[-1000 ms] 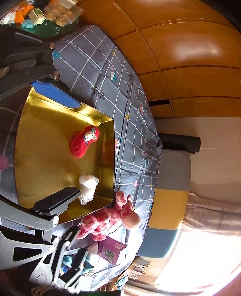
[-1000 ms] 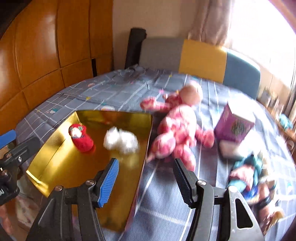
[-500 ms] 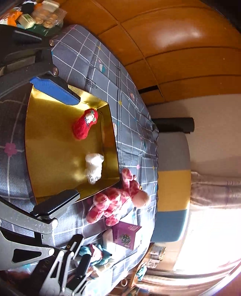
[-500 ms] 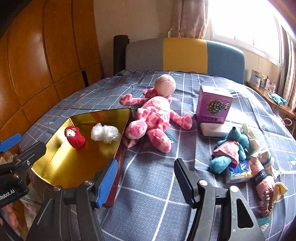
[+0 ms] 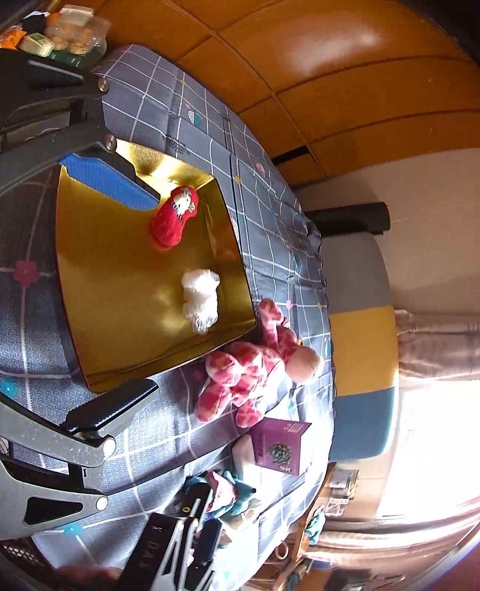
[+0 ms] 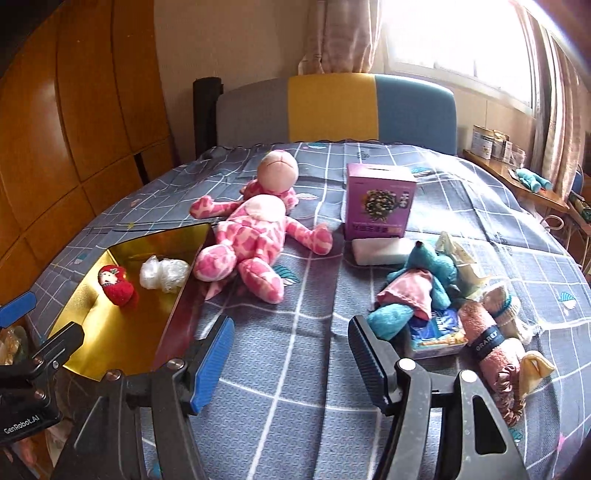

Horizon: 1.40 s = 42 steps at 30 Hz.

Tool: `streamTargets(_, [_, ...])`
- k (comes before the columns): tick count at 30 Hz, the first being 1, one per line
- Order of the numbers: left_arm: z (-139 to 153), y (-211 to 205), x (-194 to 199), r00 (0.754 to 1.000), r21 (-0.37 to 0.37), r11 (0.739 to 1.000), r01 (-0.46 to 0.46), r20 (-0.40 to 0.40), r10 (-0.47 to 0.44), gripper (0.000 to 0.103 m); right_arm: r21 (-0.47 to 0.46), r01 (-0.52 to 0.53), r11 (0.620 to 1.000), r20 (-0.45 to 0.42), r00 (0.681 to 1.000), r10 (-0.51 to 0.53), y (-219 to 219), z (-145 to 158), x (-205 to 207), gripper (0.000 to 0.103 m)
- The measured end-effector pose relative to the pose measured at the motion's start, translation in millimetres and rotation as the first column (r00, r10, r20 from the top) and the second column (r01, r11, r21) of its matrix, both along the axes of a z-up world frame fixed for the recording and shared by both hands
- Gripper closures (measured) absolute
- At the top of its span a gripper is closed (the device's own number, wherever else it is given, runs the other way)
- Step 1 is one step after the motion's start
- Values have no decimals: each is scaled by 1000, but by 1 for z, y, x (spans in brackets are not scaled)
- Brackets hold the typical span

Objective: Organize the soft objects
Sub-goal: 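Move both grippers back toward the pile beside the blue bear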

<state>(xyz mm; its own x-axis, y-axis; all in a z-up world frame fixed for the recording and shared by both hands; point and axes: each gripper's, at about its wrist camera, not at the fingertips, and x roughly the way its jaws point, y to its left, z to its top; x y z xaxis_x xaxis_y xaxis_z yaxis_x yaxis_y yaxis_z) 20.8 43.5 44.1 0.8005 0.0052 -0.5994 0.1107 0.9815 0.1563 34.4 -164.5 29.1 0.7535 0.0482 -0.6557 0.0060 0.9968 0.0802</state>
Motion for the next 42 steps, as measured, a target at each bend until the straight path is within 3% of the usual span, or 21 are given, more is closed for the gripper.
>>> streamTargets(7, [-6, -18, 4, 999, 25, 999, 43, -23, -42, 10, -28, 51, 998, -13, 999, -51, -38, 3, 4, 38])
streamTargets(12, [-8, -33, 9, 995, 33, 995, 93, -42, -91, 10, -69, 130, 989, -13, 991, -131, -91, 15, 11, 38])
streamTargets(16, [-6, -50, 17, 986, 19, 988, 155, -57, -154, 10, -93, 244, 965, 0, 969, -245, -146, 22, 17, 38])
streamTargets(21, [-2, -78, 31, 970, 6, 973, 231, -81, -230, 10, -103, 369, 924, -18, 928, -373, -203, 8, 23, 38])
streamTargets(26, [-3, -111, 59, 947, -54, 958, 281, -143, -286, 11, -10, 406, 914, -65, 912, -405, -230, -8, 21, 38])
streamTargets(34, [-20, -172, 104, 916, 11, 935, 355, -207, -345, 14, 106, 423, 900, -61, 906, -419, -243, -7, 15, 38])
streamTargets(37, [-28, -192, 120, 893, -31, 923, 383, -245, -378, 24, 158, 439, 884, -70, 898, -434, -252, -8, 12, 38])
streamTargets(42, [-46, -225, 128, 844, -67, 894, 443, -305, -441, 28, 189, 444, 876, -68, 896, -439, -256, -7, 9, 38])
